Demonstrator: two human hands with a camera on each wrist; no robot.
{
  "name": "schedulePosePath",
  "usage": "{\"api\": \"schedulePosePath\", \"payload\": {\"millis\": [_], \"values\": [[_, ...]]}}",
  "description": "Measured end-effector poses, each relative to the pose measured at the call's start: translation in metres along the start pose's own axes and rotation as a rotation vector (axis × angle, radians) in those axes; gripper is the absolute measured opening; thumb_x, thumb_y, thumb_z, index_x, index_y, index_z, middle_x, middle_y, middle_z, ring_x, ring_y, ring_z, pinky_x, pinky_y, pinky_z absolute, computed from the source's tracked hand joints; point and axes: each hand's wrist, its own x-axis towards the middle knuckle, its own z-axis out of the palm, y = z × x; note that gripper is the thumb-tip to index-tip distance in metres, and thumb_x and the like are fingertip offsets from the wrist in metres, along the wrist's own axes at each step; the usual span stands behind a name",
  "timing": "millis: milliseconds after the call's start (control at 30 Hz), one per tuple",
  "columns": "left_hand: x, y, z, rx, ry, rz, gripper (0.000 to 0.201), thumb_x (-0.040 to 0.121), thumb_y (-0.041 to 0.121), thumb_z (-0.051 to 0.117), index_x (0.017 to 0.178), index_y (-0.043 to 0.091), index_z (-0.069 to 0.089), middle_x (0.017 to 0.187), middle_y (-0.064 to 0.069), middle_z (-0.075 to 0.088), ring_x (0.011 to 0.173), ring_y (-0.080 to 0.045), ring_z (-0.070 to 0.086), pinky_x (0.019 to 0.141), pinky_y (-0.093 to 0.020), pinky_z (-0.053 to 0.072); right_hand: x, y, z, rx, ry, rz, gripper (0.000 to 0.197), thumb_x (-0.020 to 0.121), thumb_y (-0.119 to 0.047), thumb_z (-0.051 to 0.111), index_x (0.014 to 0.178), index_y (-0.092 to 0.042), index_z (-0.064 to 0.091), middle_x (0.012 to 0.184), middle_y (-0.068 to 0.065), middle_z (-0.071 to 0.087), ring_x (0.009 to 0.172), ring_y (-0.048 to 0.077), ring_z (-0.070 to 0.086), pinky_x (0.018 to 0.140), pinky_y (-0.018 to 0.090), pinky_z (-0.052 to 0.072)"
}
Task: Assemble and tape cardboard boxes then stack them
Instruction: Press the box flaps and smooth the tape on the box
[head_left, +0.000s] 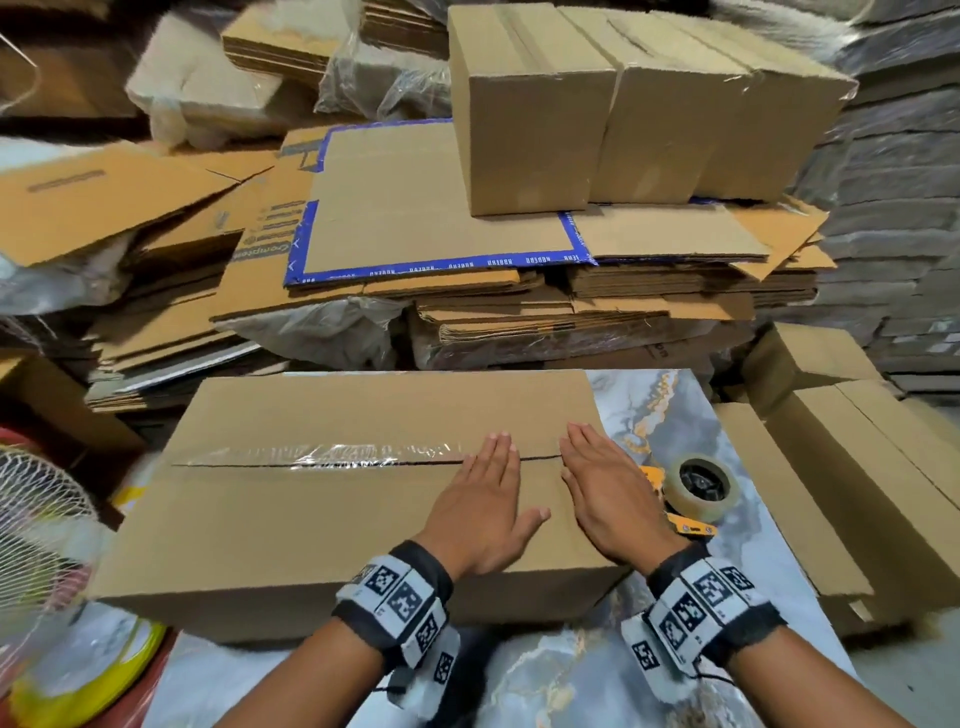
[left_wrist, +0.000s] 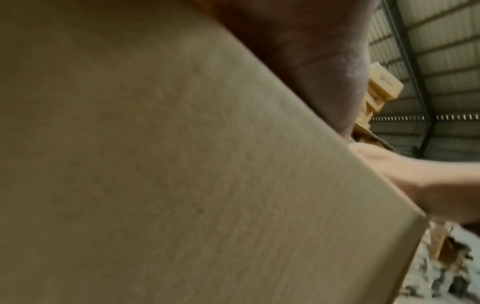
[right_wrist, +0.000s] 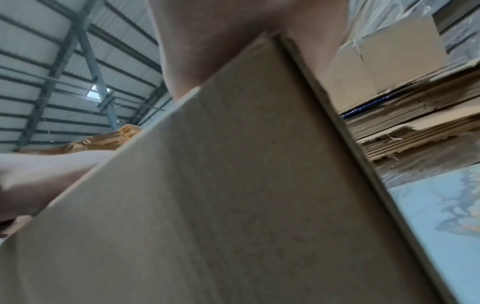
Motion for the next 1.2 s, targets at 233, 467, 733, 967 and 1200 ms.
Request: {"api": "schedulePosePath", "payload": {"millis": [233,467,733,967,1200], "values": [[-0.004,0.004,0.003,-0.002,0.037,-0.105,0.092,0.099,0.072,0.017,0.16,0.008,-0.009,0.167,-0.009,-0.018,0.154,-0.02,-0.018,0.127,-0.04,-0.003,0.001,0.005,0.01,0.088,0.063,-0.047,0.065,0.1,-0.034,0.012,0.152,-0.007,0.042,0.162,0.009,0.031,0.153,0.023,0.024,0.123,0.029,0.005],[-0.017,-0.002,0.002,0.022,0.046,-0.269,0.102,0.092,0.078,0.01,0.159,0.003,-0.008,0.166,-0.013,-0.018,0.154,-0.024,-0.017,0.126,-0.039,-0.006,0.003,0.0,0.005,0.154,0.126,-0.059,0.049,0.106,-0.016,0.038,0.154,-0.004,0.036,0.164,0.012,0.027,0.155,0.024,0.018,0.119,0.024,-0.007],[-0.016,0.0,0.006,-0.006,0.058,-0.24,0.102,0.086,0.082,0.001,0.161,0.012,-0.008,0.165,-0.002,-0.018,0.154,-0.014,-0.015,0.127,-0.037,-0.001,0.001,0.0,-0.003,0.145,0.005,-0.086,0.056,0.107,-0.018,0.031,0.159,-0.005,0.018,0.168,0.013,0.009,0.157,0.024,0.001,0.114,0.027,-0.018],[-0.005,0.007,0.003,0.018,0.021,-0.295,0.097,0.094,0.075,0.008,0.159,0.005,-0.008,0.165,-0.01,-0.019,0.154,-0.022,-0.016,0.125,-0.038,-0.005,-0.002,-0.003,-0.004,0.032,-0.041,-0.103,0.089,0.092,-0.051,-0.007,0.155,0.001,0.029,0.165,0.019,0.021,0.155,0.029,0.013,0.12,0.033,-0.01],[-0.025,-0.034,-0.001,-0.011,0.063,-0.263,0.083,0.101,0.066,0.013,0.161,0.012,-0.007,0.166,-0.005,-0.017,0.154,-0.016,-0.014,0.125,-0.034,-0.004,-0.007,-0.001,-0.012,0.008,-0.139,-0.055,0.071,0.107,-0.054,0.012,0.161,-0.009,0.004,0.17,0.007,-0.006,0.156,0.018,-0.012,0.123,0.034,-0.012]]}}
